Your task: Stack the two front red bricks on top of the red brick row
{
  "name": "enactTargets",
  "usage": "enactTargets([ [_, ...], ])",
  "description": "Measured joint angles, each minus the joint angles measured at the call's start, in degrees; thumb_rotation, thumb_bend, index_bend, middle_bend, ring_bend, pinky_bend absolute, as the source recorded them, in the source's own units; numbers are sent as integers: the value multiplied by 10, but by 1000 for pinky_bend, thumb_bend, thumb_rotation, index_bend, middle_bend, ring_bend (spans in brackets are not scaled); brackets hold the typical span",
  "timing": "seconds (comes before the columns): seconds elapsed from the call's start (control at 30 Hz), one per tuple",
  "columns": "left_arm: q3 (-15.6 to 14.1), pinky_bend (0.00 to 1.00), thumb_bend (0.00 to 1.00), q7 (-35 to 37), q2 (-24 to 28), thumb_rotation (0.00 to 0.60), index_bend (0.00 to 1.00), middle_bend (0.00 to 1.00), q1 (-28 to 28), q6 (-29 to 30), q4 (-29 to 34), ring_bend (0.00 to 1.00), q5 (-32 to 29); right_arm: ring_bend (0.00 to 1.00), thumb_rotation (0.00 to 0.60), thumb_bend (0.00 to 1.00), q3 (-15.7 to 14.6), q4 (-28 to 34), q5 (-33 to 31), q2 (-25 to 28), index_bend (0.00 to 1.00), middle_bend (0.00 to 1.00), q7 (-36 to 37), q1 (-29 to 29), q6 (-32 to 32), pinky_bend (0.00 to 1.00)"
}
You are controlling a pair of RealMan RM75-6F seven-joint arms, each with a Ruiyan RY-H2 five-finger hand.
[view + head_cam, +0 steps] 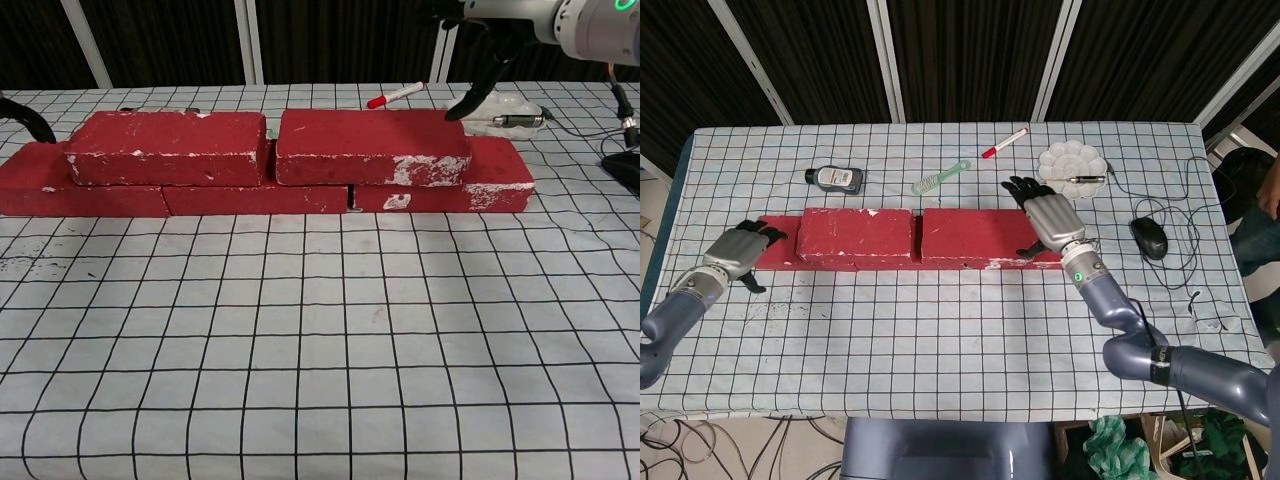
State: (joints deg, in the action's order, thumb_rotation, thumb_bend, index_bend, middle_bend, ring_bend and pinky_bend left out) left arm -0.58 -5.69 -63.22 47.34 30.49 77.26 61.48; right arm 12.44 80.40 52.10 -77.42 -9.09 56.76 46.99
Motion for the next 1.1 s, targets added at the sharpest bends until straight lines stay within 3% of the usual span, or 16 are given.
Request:
enactTargets([
  [0.4,4,61,0,-8,-42,600,127,123,8,-9,-30,0,-14,0,600,0,4,-19,8,-5,0,4,7,-12,-7,141],
  [1.1,13,59,0,6,-49,600,127,121,6,-5,-32,0,4,0,600,0,14,-25,9,-5,0,4,3,-20,-14,141],
])
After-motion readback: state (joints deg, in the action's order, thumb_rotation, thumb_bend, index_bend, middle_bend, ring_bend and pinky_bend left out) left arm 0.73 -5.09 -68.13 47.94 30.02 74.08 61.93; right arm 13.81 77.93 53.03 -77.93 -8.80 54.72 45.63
